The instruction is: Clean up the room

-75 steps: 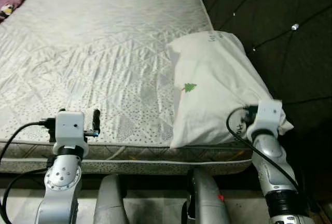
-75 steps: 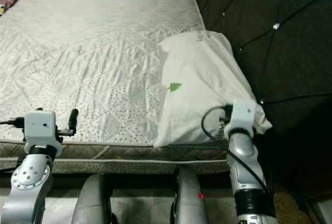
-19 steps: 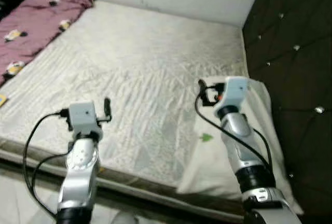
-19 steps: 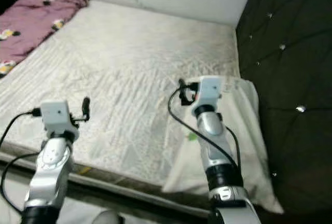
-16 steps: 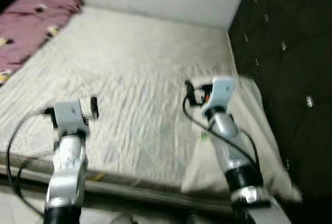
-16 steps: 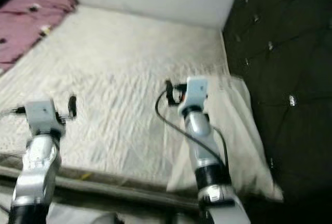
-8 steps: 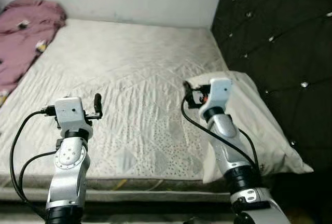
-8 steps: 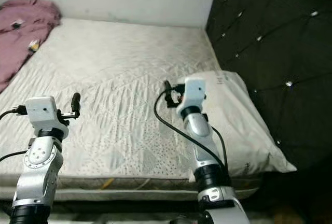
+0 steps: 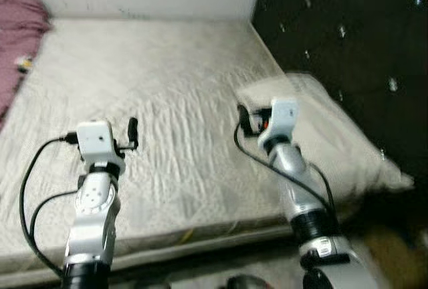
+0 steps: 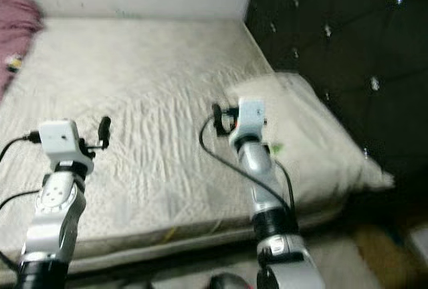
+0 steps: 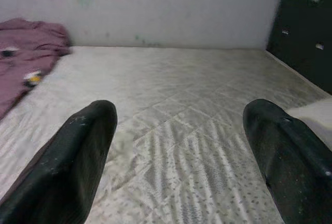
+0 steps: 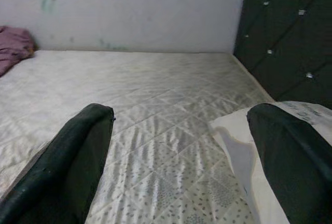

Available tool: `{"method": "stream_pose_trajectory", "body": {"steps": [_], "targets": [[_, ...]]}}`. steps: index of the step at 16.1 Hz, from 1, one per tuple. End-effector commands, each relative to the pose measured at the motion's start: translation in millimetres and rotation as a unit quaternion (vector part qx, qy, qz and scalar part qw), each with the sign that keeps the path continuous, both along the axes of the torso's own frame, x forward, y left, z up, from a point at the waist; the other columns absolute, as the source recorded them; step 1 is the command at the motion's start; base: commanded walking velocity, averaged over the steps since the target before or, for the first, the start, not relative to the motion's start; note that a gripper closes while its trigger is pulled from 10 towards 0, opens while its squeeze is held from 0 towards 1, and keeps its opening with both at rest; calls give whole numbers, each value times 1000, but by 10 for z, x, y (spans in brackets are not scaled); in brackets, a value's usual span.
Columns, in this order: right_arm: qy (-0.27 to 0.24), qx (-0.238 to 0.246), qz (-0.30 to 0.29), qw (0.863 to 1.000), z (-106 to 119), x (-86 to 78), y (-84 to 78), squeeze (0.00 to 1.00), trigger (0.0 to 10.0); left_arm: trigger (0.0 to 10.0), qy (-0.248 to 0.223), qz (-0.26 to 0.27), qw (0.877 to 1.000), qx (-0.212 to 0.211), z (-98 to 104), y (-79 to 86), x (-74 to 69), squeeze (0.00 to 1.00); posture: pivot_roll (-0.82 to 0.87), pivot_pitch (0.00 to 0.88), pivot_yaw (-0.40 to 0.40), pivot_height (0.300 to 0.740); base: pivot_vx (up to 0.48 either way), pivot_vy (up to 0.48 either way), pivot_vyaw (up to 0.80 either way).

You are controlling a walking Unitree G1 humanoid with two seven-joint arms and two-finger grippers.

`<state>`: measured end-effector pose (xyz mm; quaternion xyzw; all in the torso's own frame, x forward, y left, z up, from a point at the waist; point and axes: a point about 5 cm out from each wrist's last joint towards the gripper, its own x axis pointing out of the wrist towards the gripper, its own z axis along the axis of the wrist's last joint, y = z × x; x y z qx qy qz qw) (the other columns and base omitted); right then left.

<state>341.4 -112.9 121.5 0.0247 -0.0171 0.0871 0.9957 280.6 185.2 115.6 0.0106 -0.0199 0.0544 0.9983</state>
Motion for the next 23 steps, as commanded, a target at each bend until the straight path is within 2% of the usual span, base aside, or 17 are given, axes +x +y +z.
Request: {"method": "stream_pose_trajectory", "body": {"steps": [1, 5, 13, 23], "targets": [[5, -7, -15, 1000, -41, -11, -116, 0, 10000, 10000, -3, -17, 1000, -2, 10, -91, 15, 0, -19, 0, -44, 740, 0, 476, -406], [4, -7, -13, 1000, -29, 8, -109, 0, 10000, 10000, -18, -20, 1000, 1, 44, -107, 29, 0, -21, 0, -45, 740, 0, 462, 0], [-15, -12, 4, 1000, 2, 3, -64, 0, 10000, 10000, -15, -5, 1000, 12, 44, -84, 39, 0, -20, 0, -40, 740, 0, 0, 0], [-25, -17, 18, 999, 23, 1, -15, 0, 10000, 10000, -11, -6, 1000, 16, 43, -91, 48, 0, -22, 0, -38, 740, 0, 0, 776]]}}
